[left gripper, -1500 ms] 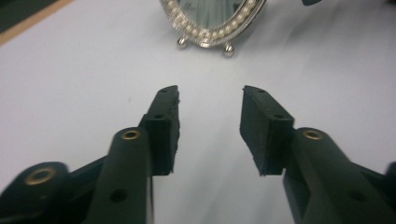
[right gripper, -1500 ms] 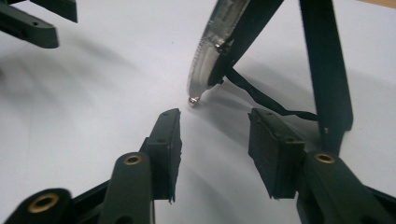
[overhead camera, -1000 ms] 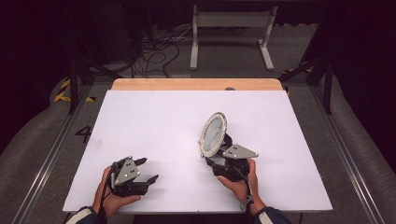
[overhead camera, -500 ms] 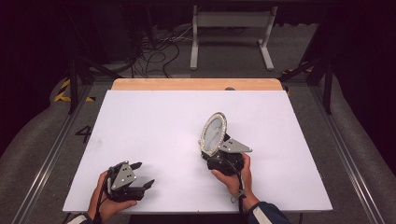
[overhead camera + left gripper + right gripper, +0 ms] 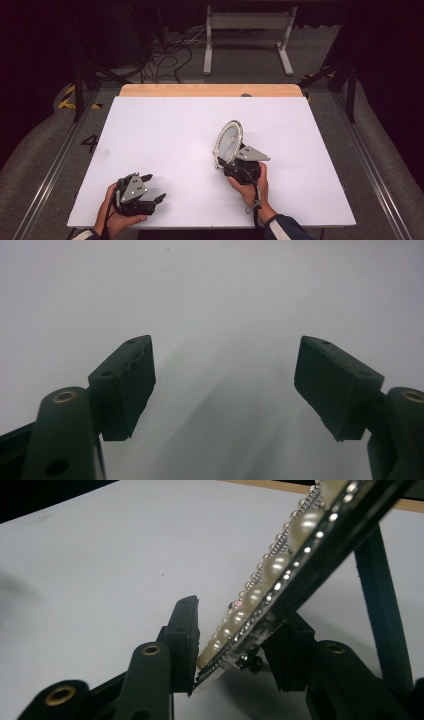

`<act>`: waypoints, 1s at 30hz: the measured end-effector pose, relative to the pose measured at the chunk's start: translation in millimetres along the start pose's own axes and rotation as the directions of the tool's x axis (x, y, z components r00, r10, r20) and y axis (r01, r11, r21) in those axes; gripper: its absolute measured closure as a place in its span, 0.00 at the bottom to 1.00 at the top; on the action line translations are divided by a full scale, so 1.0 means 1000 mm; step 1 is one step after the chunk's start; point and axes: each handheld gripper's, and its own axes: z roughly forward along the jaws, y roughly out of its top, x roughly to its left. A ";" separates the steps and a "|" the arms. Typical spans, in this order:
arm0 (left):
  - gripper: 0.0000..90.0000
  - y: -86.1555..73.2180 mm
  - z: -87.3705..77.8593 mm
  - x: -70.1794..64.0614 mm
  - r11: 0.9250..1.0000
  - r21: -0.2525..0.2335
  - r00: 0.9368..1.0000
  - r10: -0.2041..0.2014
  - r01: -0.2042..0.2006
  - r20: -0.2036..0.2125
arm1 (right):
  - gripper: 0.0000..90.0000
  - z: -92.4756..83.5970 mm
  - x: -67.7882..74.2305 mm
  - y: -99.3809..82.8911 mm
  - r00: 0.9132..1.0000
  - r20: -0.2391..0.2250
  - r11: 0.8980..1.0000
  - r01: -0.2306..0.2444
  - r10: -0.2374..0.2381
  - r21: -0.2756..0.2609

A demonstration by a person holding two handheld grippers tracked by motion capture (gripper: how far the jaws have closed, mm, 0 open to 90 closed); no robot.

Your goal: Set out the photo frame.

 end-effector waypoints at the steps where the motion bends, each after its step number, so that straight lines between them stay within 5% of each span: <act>1: 0.27 0.000 0.001 0.000 1.000 -0.001 1.000 0.001 -0.001 0.002 | 0.69 0.000 0.000 0.000 1.000 -0.003 1.000 -0.003 0.003 0.002; 19: 0.26 0.006 0.015 0.009 1.000 0.015 1.000 -0.020 0.020 0.016 | 0.82 -0.007 -0.014 -0.001 0.996 -0.086 0.999 0.002 0.001 0.040; 30: 0.22 0.032 0.032 0.026 0.999 -0.032 0.999 -0.008 0.009 0.034 | 0.82 -0.009 -0.018 0.000 0.993 -0.120 0.999 -0.008 0.015 0.054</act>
